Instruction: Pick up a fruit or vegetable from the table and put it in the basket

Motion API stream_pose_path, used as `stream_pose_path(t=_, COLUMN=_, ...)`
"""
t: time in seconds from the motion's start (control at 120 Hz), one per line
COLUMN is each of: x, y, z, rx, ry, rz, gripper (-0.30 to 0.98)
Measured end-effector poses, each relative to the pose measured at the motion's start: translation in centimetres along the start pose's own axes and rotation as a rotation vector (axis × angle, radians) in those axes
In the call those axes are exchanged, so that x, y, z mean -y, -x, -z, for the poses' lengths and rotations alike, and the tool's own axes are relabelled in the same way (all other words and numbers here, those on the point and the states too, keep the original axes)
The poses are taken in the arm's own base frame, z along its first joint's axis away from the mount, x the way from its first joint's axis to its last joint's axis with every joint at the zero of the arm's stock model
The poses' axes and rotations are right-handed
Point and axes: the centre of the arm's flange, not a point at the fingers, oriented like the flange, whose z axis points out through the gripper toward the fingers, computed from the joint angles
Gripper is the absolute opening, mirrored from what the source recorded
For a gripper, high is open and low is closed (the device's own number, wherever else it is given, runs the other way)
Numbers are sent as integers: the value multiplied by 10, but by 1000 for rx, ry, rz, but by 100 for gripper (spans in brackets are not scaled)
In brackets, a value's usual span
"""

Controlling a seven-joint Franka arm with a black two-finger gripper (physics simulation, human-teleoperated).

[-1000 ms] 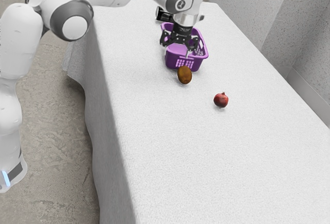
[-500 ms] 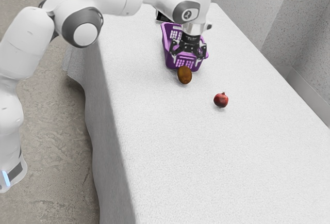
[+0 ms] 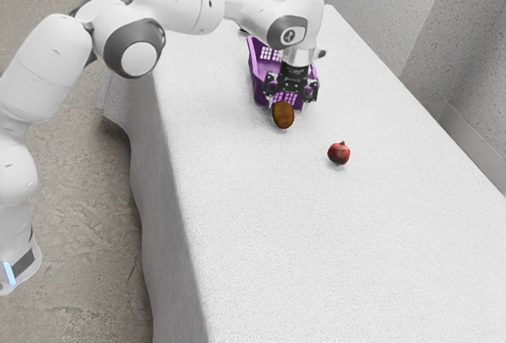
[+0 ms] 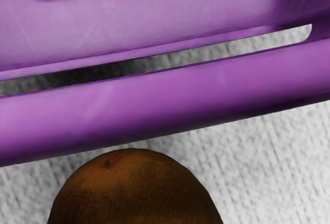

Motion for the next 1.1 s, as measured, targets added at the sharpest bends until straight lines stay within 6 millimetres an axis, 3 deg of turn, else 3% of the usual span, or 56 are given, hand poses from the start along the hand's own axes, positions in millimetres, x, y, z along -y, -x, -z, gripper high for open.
stream_pose_path(t=0.392, x=-2, y=-5, z=-23, rx=22, ry=8, rz=-7, gripper=69)
stream_pose_path(t=0.833, x=-10, y=-1, z=-31, rx=23, ry=23, rz=-23, gripper=68)
stream_pose_path(t=1.1, x=-15, y=4, z=-23, rx=9, ry=37, rz=-23, gripper=32)
